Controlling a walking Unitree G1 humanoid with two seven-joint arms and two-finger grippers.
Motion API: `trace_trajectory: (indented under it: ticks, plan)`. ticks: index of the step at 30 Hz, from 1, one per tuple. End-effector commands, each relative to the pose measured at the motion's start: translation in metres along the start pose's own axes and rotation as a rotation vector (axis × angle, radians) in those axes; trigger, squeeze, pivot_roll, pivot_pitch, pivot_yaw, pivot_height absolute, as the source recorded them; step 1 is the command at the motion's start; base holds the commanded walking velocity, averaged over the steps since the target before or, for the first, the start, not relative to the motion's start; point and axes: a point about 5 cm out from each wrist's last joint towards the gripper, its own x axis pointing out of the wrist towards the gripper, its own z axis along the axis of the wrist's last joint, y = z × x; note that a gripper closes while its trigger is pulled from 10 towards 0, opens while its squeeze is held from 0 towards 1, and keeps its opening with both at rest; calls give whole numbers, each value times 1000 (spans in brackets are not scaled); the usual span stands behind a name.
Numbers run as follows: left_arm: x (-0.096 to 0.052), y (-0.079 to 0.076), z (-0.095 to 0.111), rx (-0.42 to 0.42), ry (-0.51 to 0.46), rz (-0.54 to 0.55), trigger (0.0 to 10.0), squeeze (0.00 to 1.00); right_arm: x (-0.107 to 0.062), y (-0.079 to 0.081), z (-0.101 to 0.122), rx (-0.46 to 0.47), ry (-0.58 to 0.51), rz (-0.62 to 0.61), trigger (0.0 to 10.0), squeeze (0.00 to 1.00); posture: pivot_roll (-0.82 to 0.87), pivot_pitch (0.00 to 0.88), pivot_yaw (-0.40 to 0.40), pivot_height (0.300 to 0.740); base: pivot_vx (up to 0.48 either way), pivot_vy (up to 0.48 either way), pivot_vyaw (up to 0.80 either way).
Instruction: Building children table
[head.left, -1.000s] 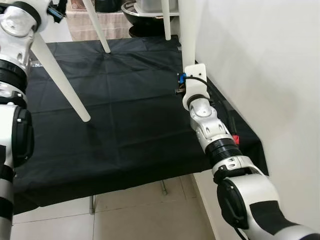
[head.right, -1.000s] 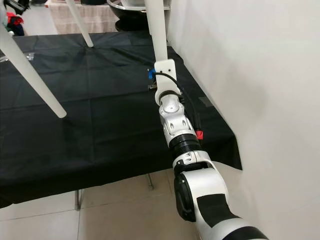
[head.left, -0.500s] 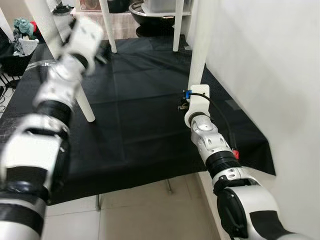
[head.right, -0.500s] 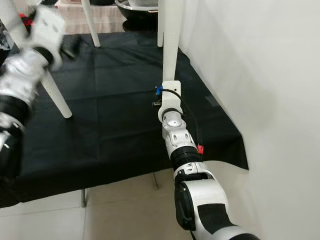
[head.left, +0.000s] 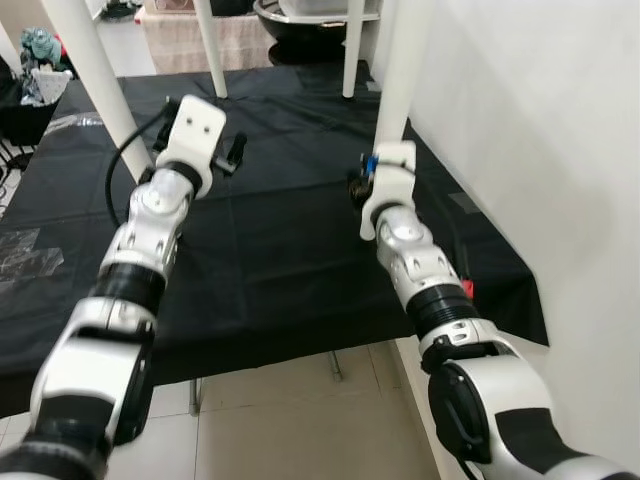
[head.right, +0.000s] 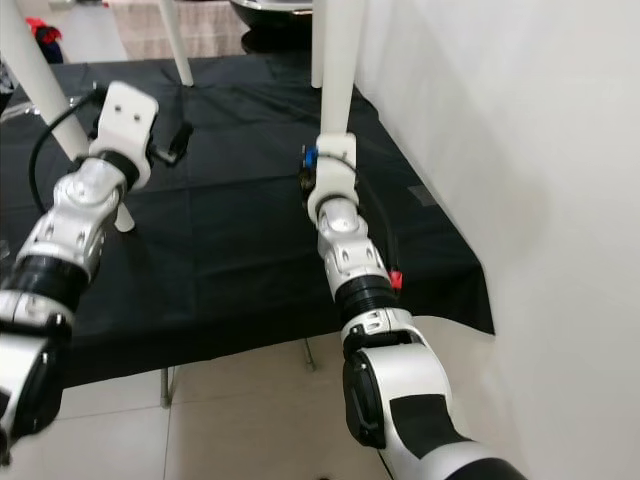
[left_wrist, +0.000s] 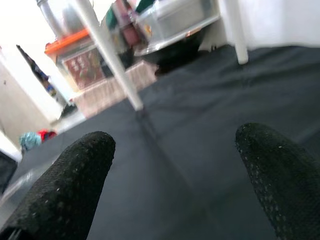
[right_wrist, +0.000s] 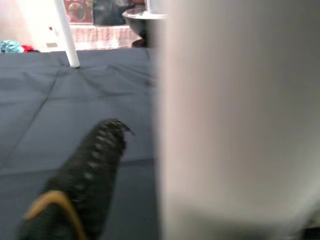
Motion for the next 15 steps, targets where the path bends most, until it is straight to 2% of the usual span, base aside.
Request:
trace_trajectory:
  ticks: [1,3,4,6,7,8,9,10,11,12,13,15]
  plan:
    - [-8,-2,0,-20,4,18,10000,0,-3,1,-4,7,-4,9,10000,1000,89,139,-38,740,0,0,0]
    - [-22,-7,-6,-7,18,21,10000,0,-5,0,-6,0,-3,23,10000,1000,91,135,-42,740,0,0,0]
    - [-26,-9,-9,-18,26,15,10000,0,-7,-1,-6,-2,-10,21,10000,565,91,130,-41,740,0,0,0]
    - [-26,-9,-9,-18,26,15,10000,0,-7,-1,-6,-2,-10,21,10000,565,91,130,-41,740,0,0,0]
    - [-30,-10,-10,-23,29,16,10000,0,-8,-2,-7,4,-5,21,10000,0,90,129,-41,740,0,0,0]
    - [-36,-11,-11,-29,31,19,10000,0,-11,-4,-9,1,-4,21,10000,0,90,121,-41,740,0,0,0]
    - [-36,-11,-11,-29,31,19,10000,0,-11,-4,-9,1,-4,21,10000,0,90,121,-41,740,0,0,0]
    - [-44,-12,-14,-41,37,33,10000,0,-17,-6,-12,2,-7,35,10000,0,88,113,-42,740,0,0,0]
    - [-44,-12,-14,-41,37,33,10000,0,-17,-6,-12,2,-7,35,10000,0,88,113,-42,740,0,0,0]
    - [-53,-14,-16,-38,42,34,10000,0,-23,-11,-15,1,-16,24,10000,0,86,106,-38,740,0,0,0]
    - [-53,-14,-16,-38,42,34,10000,0,-23,-11,-15,1,-16,24,10000,0,86,106,-38,740,0,0,0]
    - [-68,-17,-21,-63,71,55,10000,0,-36,-17,-18,6,-31,33,10000,0,85,96,-38,740,0,0,0]
